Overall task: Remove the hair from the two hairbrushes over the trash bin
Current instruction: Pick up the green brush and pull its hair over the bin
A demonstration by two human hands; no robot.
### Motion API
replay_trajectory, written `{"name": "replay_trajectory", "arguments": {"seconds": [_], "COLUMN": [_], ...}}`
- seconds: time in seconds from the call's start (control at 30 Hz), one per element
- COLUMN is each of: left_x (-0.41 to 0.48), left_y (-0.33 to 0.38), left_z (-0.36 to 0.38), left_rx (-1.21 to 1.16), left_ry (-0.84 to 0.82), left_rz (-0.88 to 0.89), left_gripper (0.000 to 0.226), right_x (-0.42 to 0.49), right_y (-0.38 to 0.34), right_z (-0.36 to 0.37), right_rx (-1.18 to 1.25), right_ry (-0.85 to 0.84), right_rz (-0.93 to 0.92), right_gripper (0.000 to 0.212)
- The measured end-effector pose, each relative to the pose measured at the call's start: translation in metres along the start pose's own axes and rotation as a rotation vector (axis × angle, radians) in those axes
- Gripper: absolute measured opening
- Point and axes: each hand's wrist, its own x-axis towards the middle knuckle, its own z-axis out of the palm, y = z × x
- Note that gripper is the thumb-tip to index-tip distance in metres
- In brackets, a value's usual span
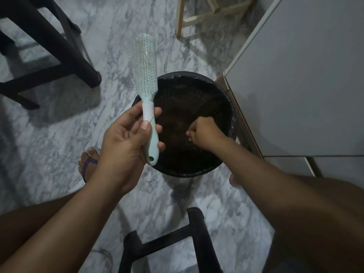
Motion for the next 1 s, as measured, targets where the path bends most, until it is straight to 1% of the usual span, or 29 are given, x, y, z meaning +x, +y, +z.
{"name": "replay_trajectory", "arguments": {"seconds": [0.03,0.13,0.17,0.2,0.27,0.3,0.33,0.37,0.4,0.43,0.47,0.5,0.53,0.57,0.6,0.63,0.67,0.7,0.73,0.77,0.8,0.83,0.87,0.9,0.93,0.97,1.0], "left_x": [0.0,0.0,-0.001,-0.001,-0.002,-0.002,-0.002,-0.002,-0.002,-0.001,-0.002,-0.002,-0.002,-0.002,-0.002,-0.002,-0.003,-0.004,-0.005,-0.006,-0.008,-0.01,-0.011,-0.013,-0.013,-0.013,-0.013], "left_y": [0.0,-0.002,-0.002,-0.003,-0.003,-0.003,-0.002,-0.003,-0.003,-0.003,-0.004,-0.004,-0.004,-0.005,-0.005,-0.006,-0.007,-0.008,-0.009,-0.011,-0.012,-0.012,-0.013,-0.012,-0.012,-0.011,-0.01], "left_z": [-0.001,-0.001,-0.001,-0.001,-0.001,0.0,0.0,0.0,0.0,0.0,0.0,0.0,0.0,0.0,0.0,0.001,0.001,0.002,0.003,0.004,0.006,0.008,0.009,0.01,0.011,0.011,0.01], "left_rx": [-0.002,0.012,0.014,0.014,0.015,0.019,0.023,0.025,0.027,0.03,0.035,0.04,0.041,0.037,0.033,0.031,0.033,0.037,0.042,0.048,0.057,0.067,0.074,0.075,0.07,0.064,0.059], "left_ry": [0.004,0.014,0.016,0.016,0.013,0.011,0.01,0.011,0.013,0.014,0.012,0.009,0.007,0.007,0.007,0.005,-0.002,-0.016,-0.038,-0.067,-0.098,-0.127,-0.153,-0.174,-0.187,-0.193,-0.193], "left_rz": [-0.003,-0.018,-0.022,-0.025,-0.031,-0.032,-0.035,-0.04,-0.044,-0.046,-0.048,-0.051,-0.054,-0.059,-0.065,-0.074,-0.086,-0.097,-0.107,-0.116,-0.121,-0.121,-0.12,-0.118,-0.118,-0.118,-0.115], "left_gripper": [0.042,0.042,0.042,0.042,0.042,0.041,0.041,0.041,0.041,0.041,0.042,0.042,0.041,0.04,0.04,0.039,0.039,0.04,0.041,0.042,0.044,0.046,0.048,0.049,0.049,0.05,0.05], "right_x": [-0.001,-0.01,-0.011,-0.01,-0.01,-0.011,-0.011,-0.011,-0.013,-0.015,-0.014,-0.013,-0.013,-0.013,-0.014,-0.014,-0.014,-0.015,-0.016,-0.016,-0.015,-0.016,-0.018,-0.019,-0.019,-0.019,-0.018], "right_y": [-0.004,-0.023,-0.023,-0.02,-0.013,-0.013,-0.016,-0.019,-0.024,-0.027,-0.027,-0.023,-0.02,-0.018,-0.017,-0.017,-0.021,-0.027,-0.035,-0.042,-0.046,-0.048,-0.051,-0.055,-0.055,-0.053,-0.05], "right_z": [-0.003,-0.021,-0.022,-0.021,-0.016,-0.016,-0.019,-0.024,-0.03,-0.036,-0.041,-0.045,-0.049,-0.051,-0.054,-0.056,-0.057,-0.057,-0.056,-0.053,-0.047,-0.042,-0.04,-0.039,-0.037,-0.034,-0.032], "right_rx": [0.02,0.176,0.179,0.134,-0.044,-0.124,-0.16,-0.153,-0.149,-0.18,-0.251,-0.337,-0.402,-0.405,-0.335,-0.179,0.032,0.26,0.462,0.612,0.726,0.818,0.887,0.913,0.909,0.891,0.863], "right_ry": [0.022,0.164,0.176,0.15,0.045,0.026,0.037,0.031,-0.01,-0.071,-0.118,-0.154,-0.196,-0.204,-0.167,-0.086,-0.004,0.041,0.046,0.029,0.01,-0.009,-0.032,-0.038,-0.029,-0.02,-0.019], "right_rz": [-0.029,-0.168,-0.193,-0.186,-0.099,-0.078,-0.093,-0.135,-0.158,-0.152,-0.124,-0.08,-0.031,-0.017,-0.051,-0.116,-0.198,-0.278,-0.342,-0.388,-0.404,-0.384,-0.338,-0.292,-0.257,-0.234,-0.22], "right_gripper": [0.019,0.02,0.02,0.02,0.018,0.017,0.03,0.052,0.072,0.084,0.085,0.075,0.059,0.048,0.05,0.062,0.077,0.09,0.098,0.101,0.097,0.084,0.064,0.044,0.029,0.021,0.018]}}
